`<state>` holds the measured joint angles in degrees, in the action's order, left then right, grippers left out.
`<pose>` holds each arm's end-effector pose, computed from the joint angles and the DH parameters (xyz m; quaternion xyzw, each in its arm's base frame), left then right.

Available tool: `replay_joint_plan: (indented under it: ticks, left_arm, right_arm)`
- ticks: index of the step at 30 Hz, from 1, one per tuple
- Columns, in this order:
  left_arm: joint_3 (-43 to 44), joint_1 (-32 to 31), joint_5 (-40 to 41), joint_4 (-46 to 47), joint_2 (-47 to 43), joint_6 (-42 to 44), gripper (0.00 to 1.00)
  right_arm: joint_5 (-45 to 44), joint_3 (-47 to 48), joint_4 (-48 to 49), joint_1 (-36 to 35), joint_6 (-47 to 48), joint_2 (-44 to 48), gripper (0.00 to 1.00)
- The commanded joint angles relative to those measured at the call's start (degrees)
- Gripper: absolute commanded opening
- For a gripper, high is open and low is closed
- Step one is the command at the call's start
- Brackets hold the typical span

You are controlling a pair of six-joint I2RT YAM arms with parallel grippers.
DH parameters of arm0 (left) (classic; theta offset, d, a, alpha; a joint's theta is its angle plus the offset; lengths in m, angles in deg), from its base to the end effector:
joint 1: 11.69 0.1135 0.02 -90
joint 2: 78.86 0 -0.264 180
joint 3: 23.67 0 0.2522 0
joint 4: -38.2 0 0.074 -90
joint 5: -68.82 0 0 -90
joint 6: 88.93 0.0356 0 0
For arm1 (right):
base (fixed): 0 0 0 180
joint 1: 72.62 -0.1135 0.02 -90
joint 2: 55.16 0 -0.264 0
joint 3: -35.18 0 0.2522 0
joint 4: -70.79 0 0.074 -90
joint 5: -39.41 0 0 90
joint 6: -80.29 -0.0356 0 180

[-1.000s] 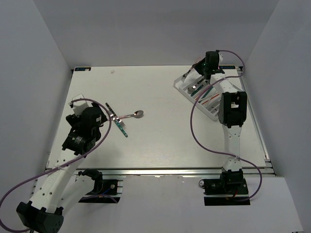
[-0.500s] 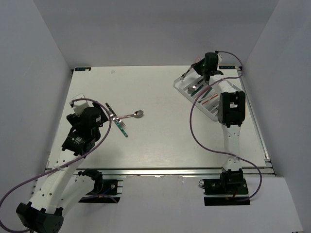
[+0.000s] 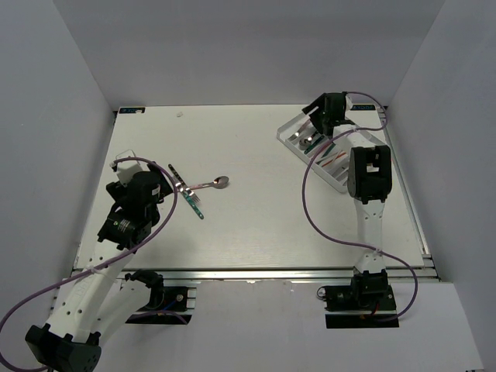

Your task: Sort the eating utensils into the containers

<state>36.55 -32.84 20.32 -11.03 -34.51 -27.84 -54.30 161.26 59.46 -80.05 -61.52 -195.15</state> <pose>0.1558 -0.0350 0.3117 -0.2234 0.8100 0.0949 0.5339 0.5616 0.0709 0.1759 0.3348 0.7750 0.2408 0.4788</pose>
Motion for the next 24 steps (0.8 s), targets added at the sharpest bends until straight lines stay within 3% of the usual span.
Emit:
replay_joint_plan:
  ticks: [1,7,12,13,16,17,18,20,23,24]
  left_arm:
    - [0.21,0.23,-0.1,0.92,-0.5,0.34,0.98]
    - [-0.05,0.23,-1.23,1.36,2.3,-2.64,0.98]
    - [1.53,0.32,-11.25,3.81,13.37,-9.05,0.98]
    - [1.71,0.32,-12.74,4.78,15.39,-10.02,0.98]
    - [4.51,0.4,-10.22,6.29,24.0,-15.11,0.98]
    - [5.82,0.49,-8.21,5.67,26.37,-16.52,0.98]
    - [7.06,0.67,-7.66,5.84,31.0,-18.1,0.98]
    - [11.53,1.71,-8.44,5.06,35.69,-19.43,0.97]
    - [16.03,2.16,-9.33,4.7,42.9,-20.48,0.88]
    - [16.64,2.16,-10.11,4.7,44.74,-20.92,0.77]
  right_arm:
    - [-0.51,0.8,1.61,-0.14,1.45,6.82,0.82]
    - [2.73,0.28,0.73,-0.75,7.68,14.02,0.84]
    - [2.82,-8.06,-4.87,-4.44,17.35,24.04,0.89]
    - [7.09,-10.16,-6.55,-4.36,17.01,27.45,0.89]
    - [13.79,-24.11,-5.26,-4.27,16.57,36.22,0.89]
    - [14.86,-28.77,-0.64,-4.88,16.39,38.88,0.89]
    - [15.56,-37.69,1.32,-5.32,16.39,41.61,0.89]
    - [16.62,-44.08,2.48,-6.55,16.92,48.12,0.89]
    - [18.73,-53.93,3.36,-7.43,17.36,54.36,0.89]
    - [19.26,-58.04,4.84,-7.43,17.27,56.55,0.89]
